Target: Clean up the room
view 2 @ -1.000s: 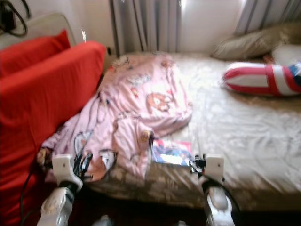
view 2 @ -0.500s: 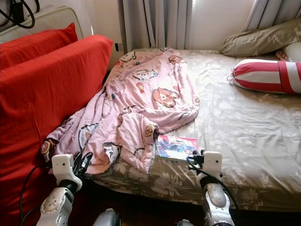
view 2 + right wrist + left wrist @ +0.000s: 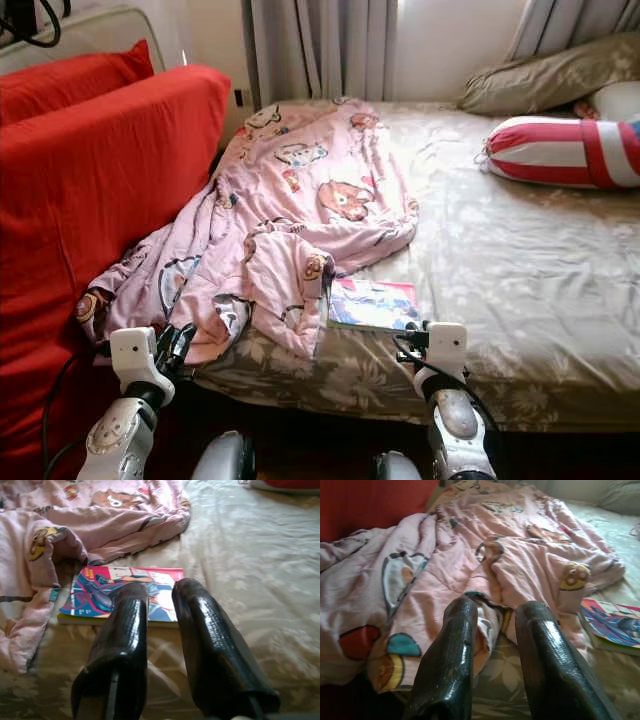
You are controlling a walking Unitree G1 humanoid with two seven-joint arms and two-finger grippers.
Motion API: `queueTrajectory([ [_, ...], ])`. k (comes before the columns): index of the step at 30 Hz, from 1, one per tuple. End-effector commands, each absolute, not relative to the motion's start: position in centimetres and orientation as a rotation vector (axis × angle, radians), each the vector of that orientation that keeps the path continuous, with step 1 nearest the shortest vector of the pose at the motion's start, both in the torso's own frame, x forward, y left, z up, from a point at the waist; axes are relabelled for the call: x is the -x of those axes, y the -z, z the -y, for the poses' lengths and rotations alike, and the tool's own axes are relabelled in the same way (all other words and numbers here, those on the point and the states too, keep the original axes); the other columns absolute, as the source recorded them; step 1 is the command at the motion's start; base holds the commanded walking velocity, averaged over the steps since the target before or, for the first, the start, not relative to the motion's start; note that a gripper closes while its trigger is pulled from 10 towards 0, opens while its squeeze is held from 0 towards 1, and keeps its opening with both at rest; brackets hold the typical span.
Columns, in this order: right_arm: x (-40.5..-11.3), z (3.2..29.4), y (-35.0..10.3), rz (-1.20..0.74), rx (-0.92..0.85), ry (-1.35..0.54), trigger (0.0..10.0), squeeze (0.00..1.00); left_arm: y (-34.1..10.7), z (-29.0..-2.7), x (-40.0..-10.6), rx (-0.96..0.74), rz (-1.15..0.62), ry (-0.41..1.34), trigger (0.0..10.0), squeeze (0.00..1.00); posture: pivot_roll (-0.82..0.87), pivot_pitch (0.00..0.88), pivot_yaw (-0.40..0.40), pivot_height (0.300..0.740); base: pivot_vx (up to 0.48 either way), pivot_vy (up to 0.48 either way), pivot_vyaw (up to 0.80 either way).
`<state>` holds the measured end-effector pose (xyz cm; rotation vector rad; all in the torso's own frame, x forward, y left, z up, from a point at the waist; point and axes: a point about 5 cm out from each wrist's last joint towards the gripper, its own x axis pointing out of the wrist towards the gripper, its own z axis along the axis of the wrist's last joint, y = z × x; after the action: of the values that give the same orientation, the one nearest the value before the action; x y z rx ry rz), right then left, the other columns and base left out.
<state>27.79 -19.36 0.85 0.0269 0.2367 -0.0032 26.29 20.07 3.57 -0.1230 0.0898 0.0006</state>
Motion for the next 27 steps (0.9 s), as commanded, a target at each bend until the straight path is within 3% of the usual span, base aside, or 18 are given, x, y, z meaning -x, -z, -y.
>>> queueTrajectory([
  [1,-27.78,19.31,-0.78,-0.239,-0.026,0.001,10.0,0.00,-3.96,-20.22,-26.41,0.124,-0.076,-0.001,10.0,0.00,0.02,0.000,0.026,0.606,0.000,0.000,0.00],
  [23,-27.62,18.51,-0.41,-0.256,-0.002,-0.060,10.0,0.00,-3.95,-20.01,-26.39,0.125,-0.092,0.019,10.0,0.00,0.03,0.000,0.031,0.606,0.011,0.000,0.00],
  [27,-27.62,18.42,-0.42,-0.252,-0.005,-0.072,10.0,0.00,-3.95,-19.93,-26.40,0.125,-0.093,0.026,10.0,0.00,0.02,0.000,0.032,0.606,0.277,0.000,0.80],
])
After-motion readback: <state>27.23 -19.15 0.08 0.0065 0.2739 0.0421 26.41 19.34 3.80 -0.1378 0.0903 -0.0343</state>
